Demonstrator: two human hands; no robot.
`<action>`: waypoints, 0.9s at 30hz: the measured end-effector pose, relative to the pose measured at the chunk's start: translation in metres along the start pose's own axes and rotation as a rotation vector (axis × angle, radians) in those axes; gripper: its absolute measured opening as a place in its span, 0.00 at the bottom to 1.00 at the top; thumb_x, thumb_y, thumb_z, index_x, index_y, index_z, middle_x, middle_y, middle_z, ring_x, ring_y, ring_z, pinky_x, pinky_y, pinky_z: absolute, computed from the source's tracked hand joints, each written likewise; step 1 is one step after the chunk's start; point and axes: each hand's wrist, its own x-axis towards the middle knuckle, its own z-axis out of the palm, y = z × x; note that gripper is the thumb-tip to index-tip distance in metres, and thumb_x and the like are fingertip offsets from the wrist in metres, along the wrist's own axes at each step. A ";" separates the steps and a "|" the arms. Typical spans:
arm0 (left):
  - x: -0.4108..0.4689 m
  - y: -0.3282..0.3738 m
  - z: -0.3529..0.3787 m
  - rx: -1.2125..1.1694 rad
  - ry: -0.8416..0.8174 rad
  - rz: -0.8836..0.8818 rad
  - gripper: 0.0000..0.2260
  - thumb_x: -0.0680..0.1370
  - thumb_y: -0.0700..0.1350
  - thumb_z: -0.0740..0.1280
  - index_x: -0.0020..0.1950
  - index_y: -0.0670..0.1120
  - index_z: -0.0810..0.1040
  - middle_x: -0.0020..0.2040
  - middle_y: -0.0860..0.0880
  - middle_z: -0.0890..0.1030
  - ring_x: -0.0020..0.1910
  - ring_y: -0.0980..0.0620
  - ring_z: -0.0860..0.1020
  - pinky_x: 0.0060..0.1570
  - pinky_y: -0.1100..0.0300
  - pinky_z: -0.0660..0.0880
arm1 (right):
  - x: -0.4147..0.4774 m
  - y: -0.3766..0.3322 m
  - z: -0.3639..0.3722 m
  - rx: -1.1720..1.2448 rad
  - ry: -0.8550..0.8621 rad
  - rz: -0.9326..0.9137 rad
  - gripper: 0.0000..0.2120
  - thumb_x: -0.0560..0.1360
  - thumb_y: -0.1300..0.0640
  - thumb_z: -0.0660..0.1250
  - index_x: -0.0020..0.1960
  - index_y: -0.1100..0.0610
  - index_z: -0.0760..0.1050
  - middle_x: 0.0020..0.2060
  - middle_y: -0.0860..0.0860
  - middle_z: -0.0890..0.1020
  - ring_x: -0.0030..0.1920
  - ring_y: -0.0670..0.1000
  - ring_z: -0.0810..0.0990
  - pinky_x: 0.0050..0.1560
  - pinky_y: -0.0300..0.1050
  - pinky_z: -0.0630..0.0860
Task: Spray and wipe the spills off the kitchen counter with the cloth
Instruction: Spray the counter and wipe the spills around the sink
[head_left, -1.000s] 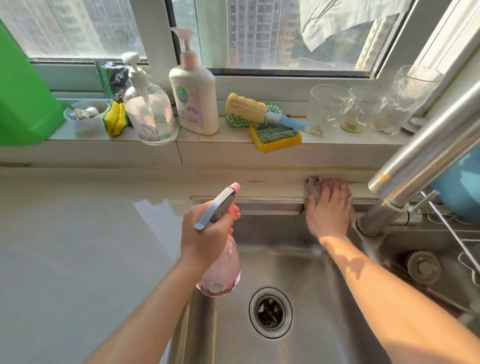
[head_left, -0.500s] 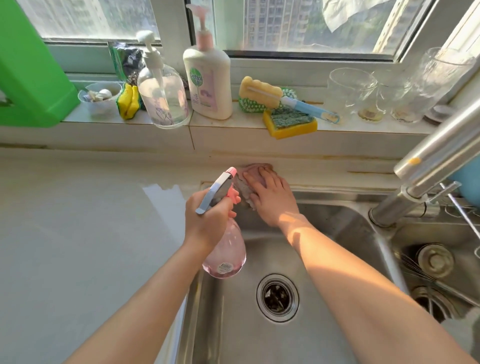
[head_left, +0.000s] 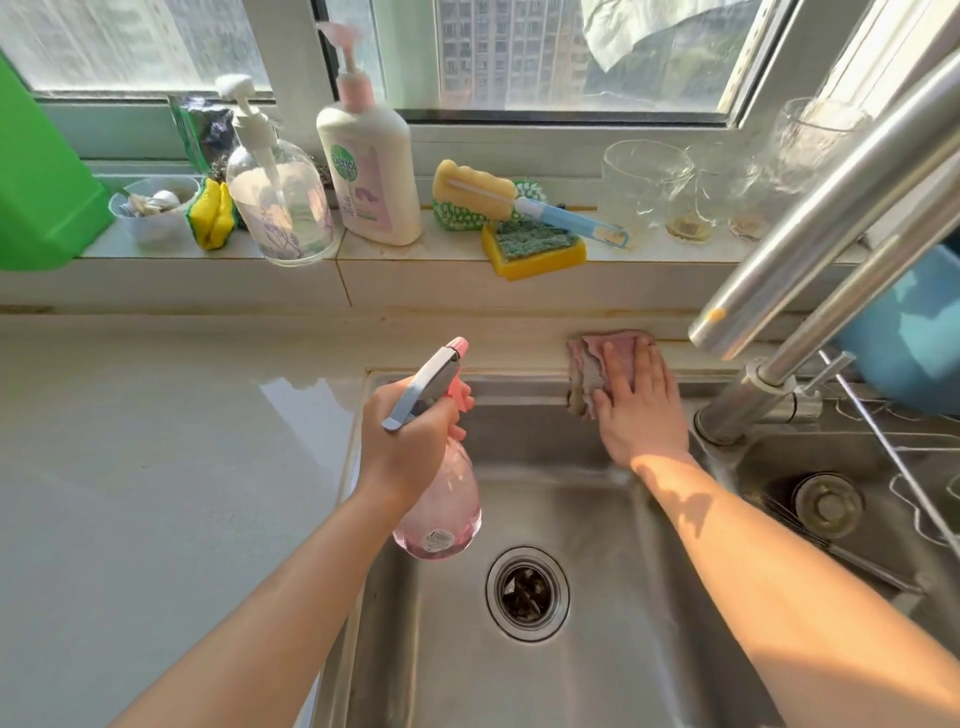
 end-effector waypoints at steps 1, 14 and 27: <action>0.000 0.000 0.000 -0.003 0.000 0.002 0.09 0.67 0.39 0.63 0.34 0.45 0.83 0.37 0.48 0.84 0.42 0.48 0.84 0.38 0.52 0.81 | 0.000 -0.001 0.002 0.016 0.020 0.059 0.31 0.78 0.44 0.43 0.79 0.52 0.47 0.78 0.60 0.48 0.78 0.58 0.45 0.76 0.51 0.41; 0.012 0.008 0.005 0.033 0.029 0.044 0.10 0.71 0.34 0.63 0.36 0.44 0.82 0.37 0.48 0.84 0.40 0.51 0.83 0.36 0.56 0.81 | -0.023 -0.093 0.009 0.140 -0.029 -0.173 0.34 0.78 0.46 0.53 0.78 0.51 0.42 0.77 0.60 0.42 0.77 0.58 0.39 0.75 0.51 0.33; 0.010 0.002 0.033 -0.034 -0.028 0.069 0.09 0.67 0.38 0.63 0.34 0.47 0.82 0.35 0.50 0.84 0.38 0.49 0.83 0.34 0.56 0.80 | 0.028 0.018 -0.024 0.070 -0.061 0.365 0.38 0.77 0.39 0.46 0.74 0.68 0.57 0.72 0.68 0.61 0.75 0.65 0.53 0.75 0.55 0.44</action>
